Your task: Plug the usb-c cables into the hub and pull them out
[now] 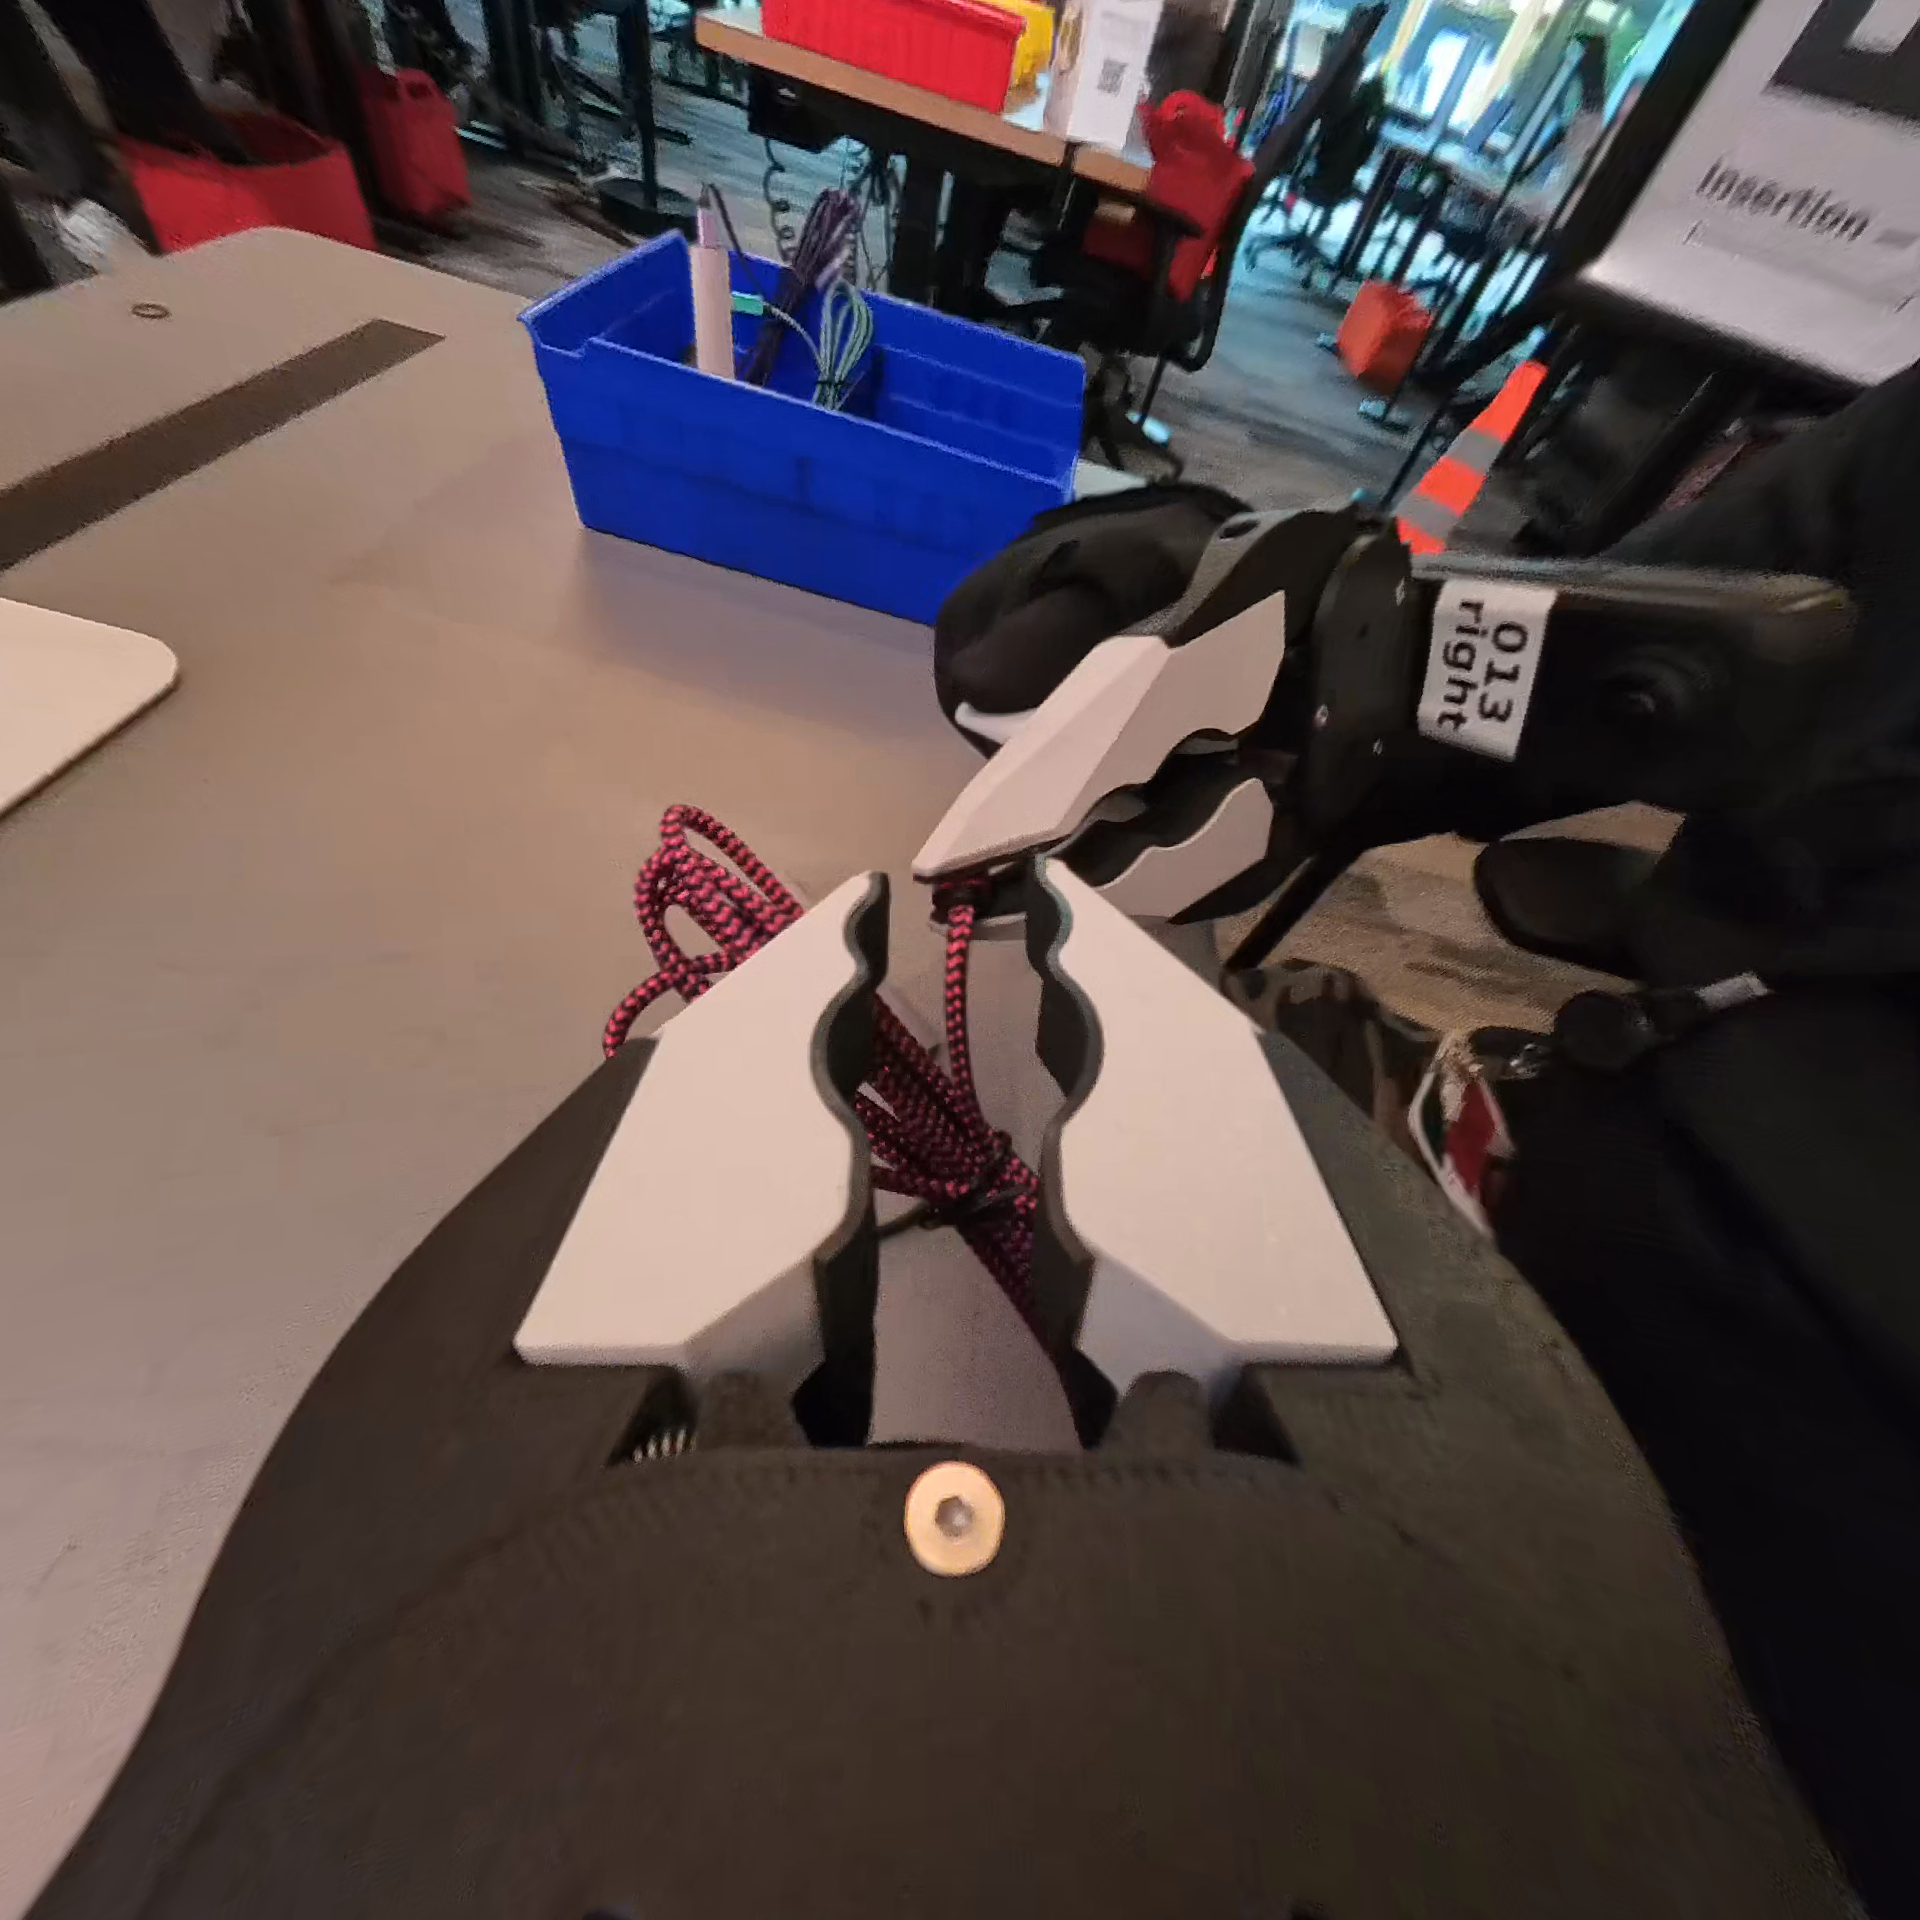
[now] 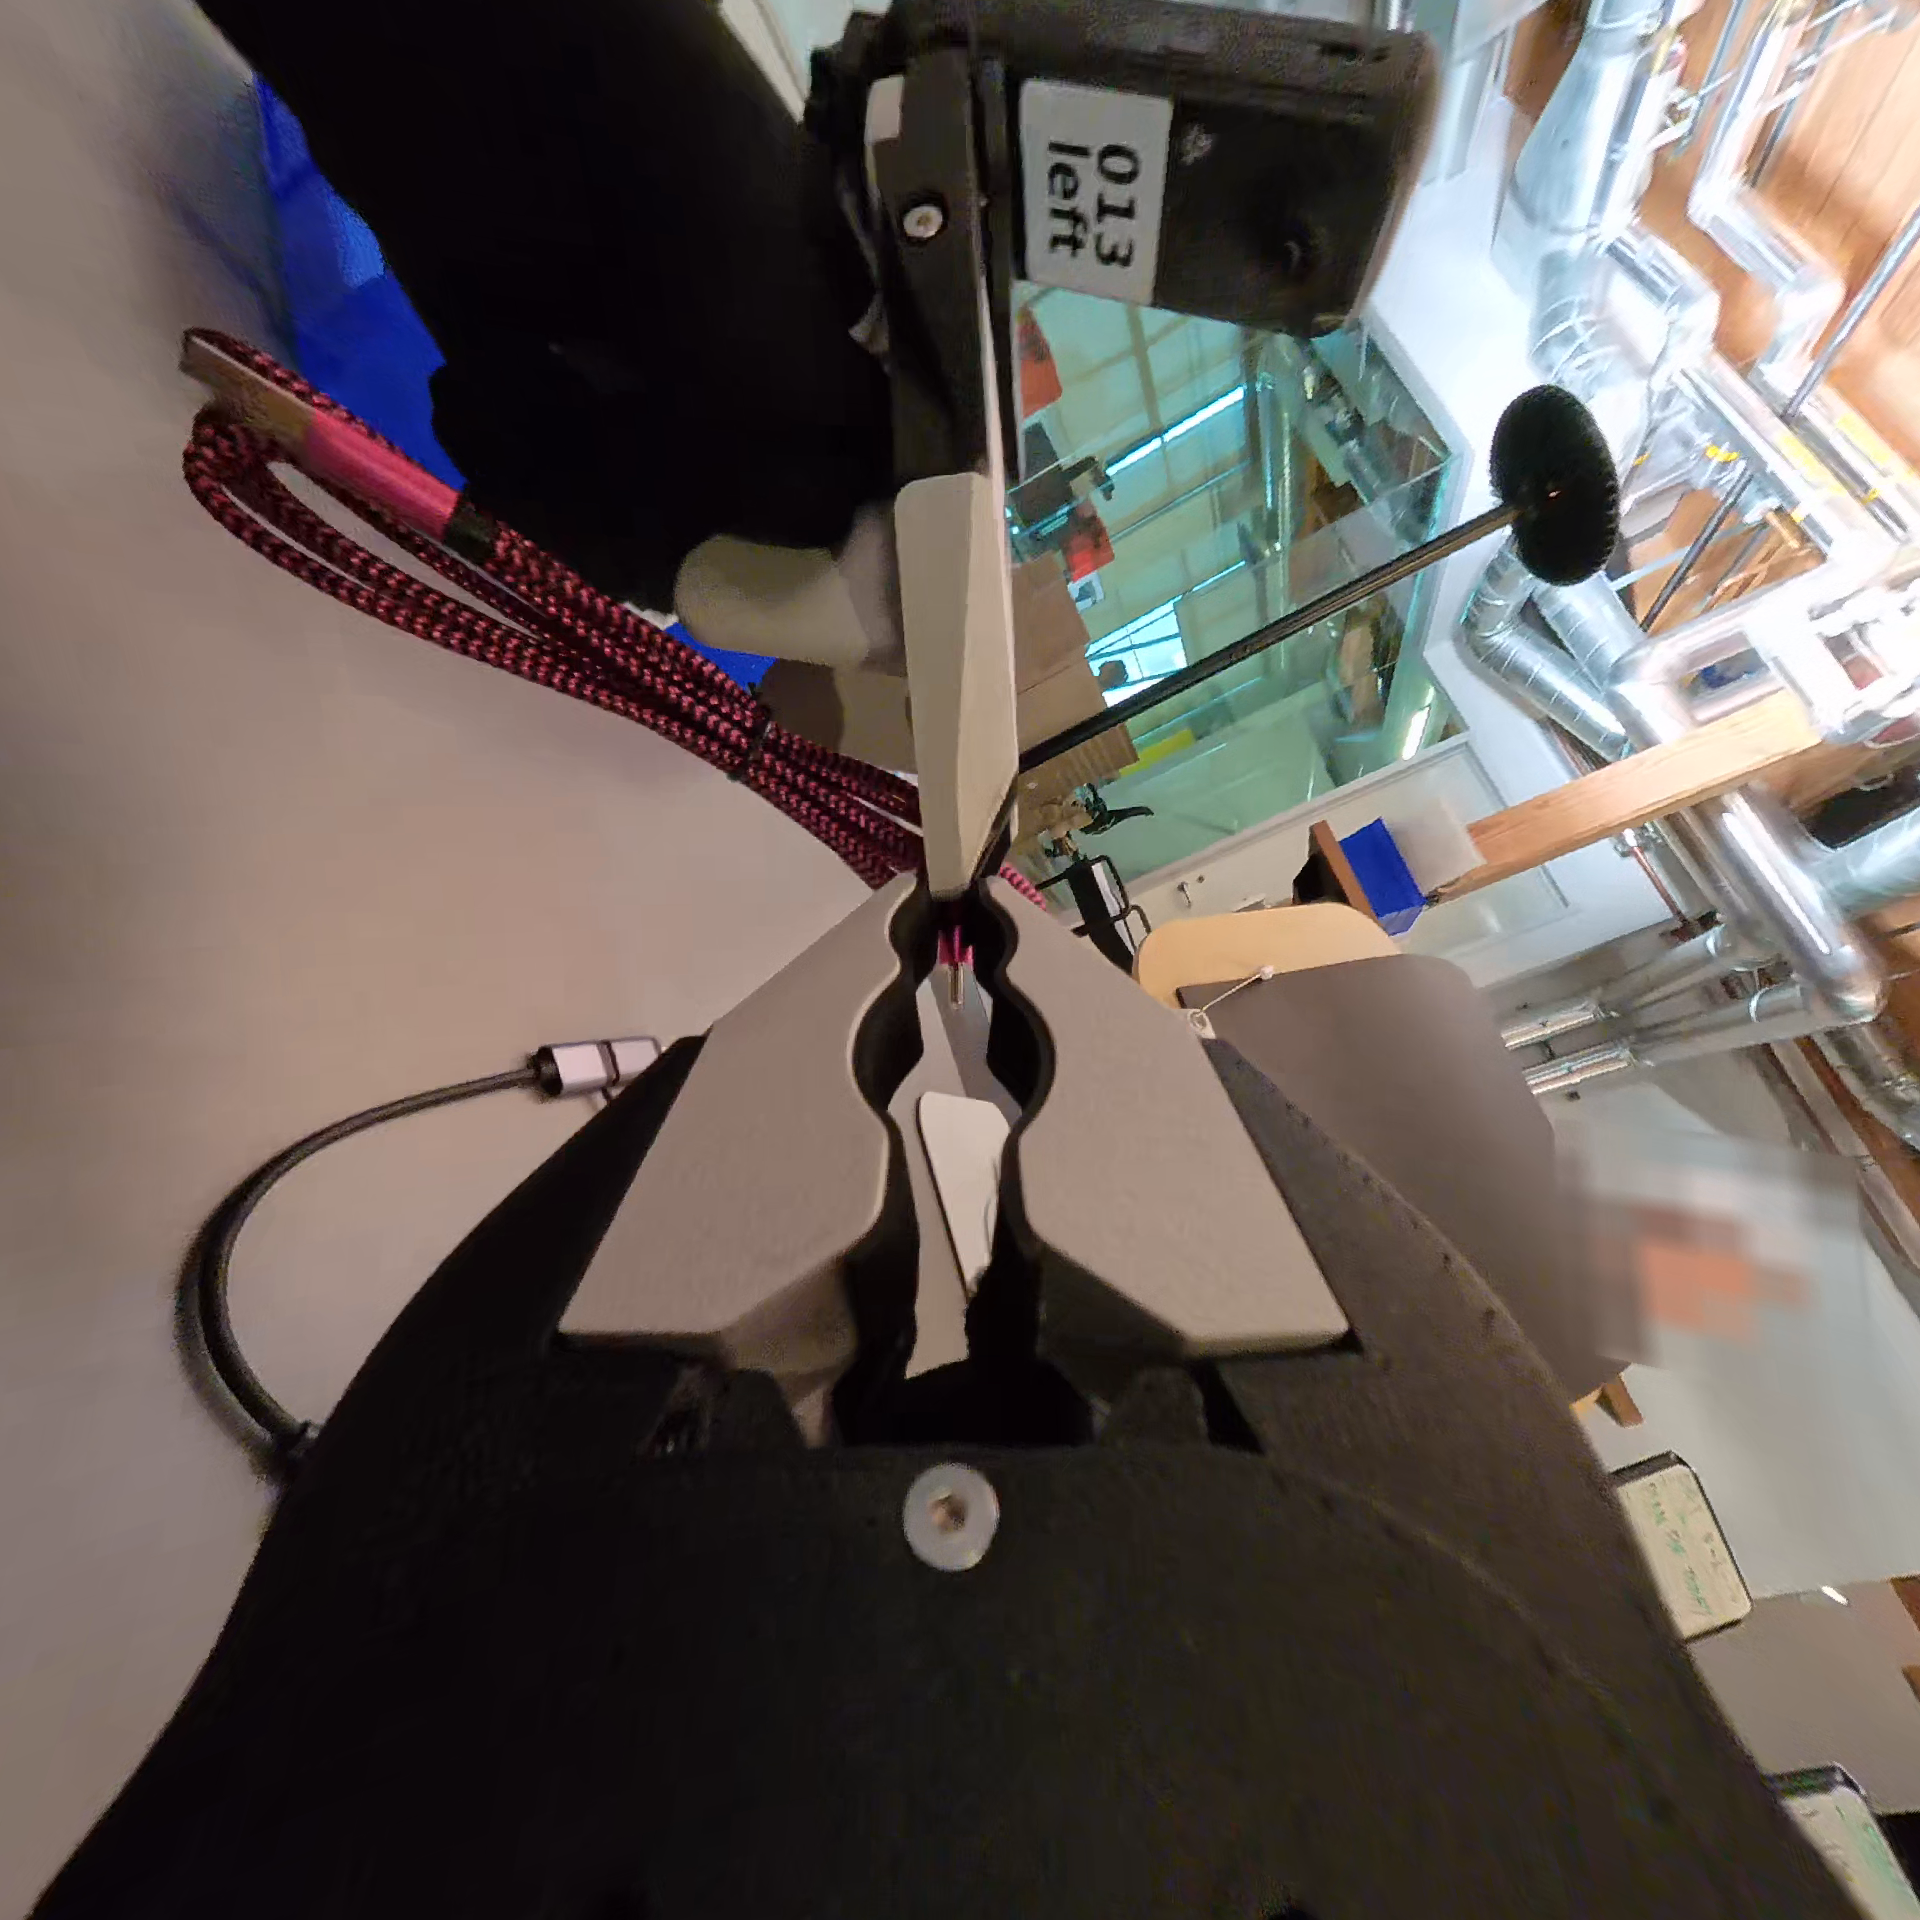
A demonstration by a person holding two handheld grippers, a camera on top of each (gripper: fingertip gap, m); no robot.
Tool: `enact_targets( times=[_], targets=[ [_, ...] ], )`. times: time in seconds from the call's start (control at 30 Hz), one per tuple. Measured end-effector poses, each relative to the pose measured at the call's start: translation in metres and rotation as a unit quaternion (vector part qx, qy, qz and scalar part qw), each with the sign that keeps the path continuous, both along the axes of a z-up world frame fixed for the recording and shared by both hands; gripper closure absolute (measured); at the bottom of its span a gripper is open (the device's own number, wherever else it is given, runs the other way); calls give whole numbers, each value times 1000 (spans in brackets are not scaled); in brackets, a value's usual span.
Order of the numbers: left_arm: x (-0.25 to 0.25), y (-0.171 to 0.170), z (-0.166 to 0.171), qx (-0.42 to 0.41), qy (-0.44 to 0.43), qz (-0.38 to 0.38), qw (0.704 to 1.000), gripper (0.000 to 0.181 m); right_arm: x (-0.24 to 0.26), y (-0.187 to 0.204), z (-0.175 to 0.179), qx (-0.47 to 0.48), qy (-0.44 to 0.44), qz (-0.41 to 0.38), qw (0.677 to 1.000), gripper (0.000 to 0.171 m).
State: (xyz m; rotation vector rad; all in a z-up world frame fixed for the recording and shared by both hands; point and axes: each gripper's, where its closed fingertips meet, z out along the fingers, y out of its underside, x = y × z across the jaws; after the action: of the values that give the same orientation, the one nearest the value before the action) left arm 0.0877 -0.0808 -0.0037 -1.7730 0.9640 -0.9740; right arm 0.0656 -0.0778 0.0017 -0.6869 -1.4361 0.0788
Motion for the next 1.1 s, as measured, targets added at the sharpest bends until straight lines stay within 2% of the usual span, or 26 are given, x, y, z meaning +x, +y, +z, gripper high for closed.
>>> enact_targets(
  times=[0.4, 0.93, 1.0, 1.1],
  targets=[
    [2, -3, 11, -66, -87, -13, 994, 171, 2, -1, 11, 6, 38, -10, 999, 169],
    [-9, 7, 18, -20, -93, 25, 995, 173, 7, 6, 16, 5, 51, -13, 999, 162],
    [-13, 8, 19, -15, -86, 29, 996, 173, 12, 8, 14, -11, 39, -10, 999, 158],
    [-20, 11, 19, -5, -78, 39, 996, 173, 26, 18, 5, -85, 11, -6, 996, 152]
  ],
)
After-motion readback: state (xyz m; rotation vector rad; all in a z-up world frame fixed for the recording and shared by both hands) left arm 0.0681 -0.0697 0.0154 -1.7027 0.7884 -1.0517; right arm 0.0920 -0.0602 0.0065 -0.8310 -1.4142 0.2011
